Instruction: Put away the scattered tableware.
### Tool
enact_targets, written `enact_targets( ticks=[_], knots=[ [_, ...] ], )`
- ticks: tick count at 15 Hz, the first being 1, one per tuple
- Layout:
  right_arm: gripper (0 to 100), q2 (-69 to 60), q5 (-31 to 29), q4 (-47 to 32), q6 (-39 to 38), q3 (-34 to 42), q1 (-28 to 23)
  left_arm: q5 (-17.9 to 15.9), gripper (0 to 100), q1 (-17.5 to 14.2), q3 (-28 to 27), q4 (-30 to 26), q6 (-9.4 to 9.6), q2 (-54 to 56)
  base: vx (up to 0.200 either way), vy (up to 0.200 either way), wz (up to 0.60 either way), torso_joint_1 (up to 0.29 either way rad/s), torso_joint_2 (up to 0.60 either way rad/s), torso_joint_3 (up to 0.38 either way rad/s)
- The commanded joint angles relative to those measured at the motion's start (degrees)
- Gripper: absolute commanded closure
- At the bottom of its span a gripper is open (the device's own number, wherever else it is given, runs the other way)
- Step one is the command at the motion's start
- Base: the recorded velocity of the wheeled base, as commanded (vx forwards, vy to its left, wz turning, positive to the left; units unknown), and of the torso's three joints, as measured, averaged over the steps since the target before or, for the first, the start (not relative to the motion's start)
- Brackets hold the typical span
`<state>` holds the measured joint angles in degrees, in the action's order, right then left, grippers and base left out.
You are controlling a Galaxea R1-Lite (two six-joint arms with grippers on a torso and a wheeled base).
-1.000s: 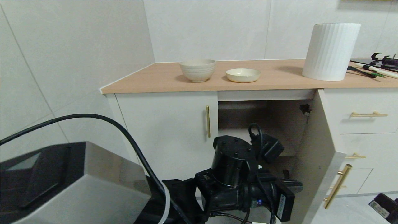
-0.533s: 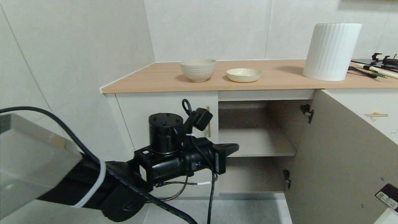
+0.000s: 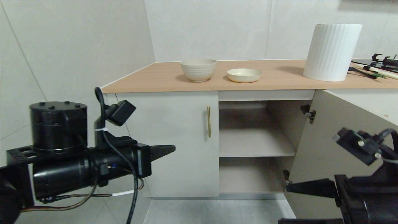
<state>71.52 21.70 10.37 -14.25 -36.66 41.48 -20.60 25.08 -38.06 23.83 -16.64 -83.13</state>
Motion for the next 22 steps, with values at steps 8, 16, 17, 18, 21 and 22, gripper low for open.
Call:
enact_targets(
  ticks=[8,16,17,18,21,22],
  knots=[
    [0,11.09,-21.7,-15.65,4.41,-24.51,-6.5,-0.49,0,-7.32,-0.96,-8.54,-0.41,12.73,0.0,0.0,0.0,0.0,0.0,0.0],
    [0,8.81,-29.61,-22.59,-5.79,-30.49,-5.27,0.56,0,-5.3,-1.05,-2.56,2.14,15.63,0.0,0.0,0.0,0.0,0.0,0.0],
    [0,8.28,-30.31,-22.59,-5.7,-30.32,-4.66,0.48,0,-5.3,-1.23,-2.74,2.14,15.19,0.0,0.0,0.0,0.0,0.0,0.0],
    [0,8.11,-30.93,-22.59,-5.7,-30.23,-4.31,0.48,0,-5.3,-1.32,-2.83,2.14,14.75,0.2,0.0,0.0,-0.002,0.0,0.012],
    [0,8.02,-31.63,-22.59,-5.7,-30.14,-4.31,0.48,0,-5.3,-1.4,-3.09,2.05,14.22,0.2,0.0,0.0,0.004,0.0,-0.002],
    [0,7.93,-31.19,-22.5,-5.61,-29.61,-4.31,0.48,0,-5.3,-1.4,-3.18,2.05,14.22,0.2,0.0,0.0,0.007,0.01,0.012]
  ],
)
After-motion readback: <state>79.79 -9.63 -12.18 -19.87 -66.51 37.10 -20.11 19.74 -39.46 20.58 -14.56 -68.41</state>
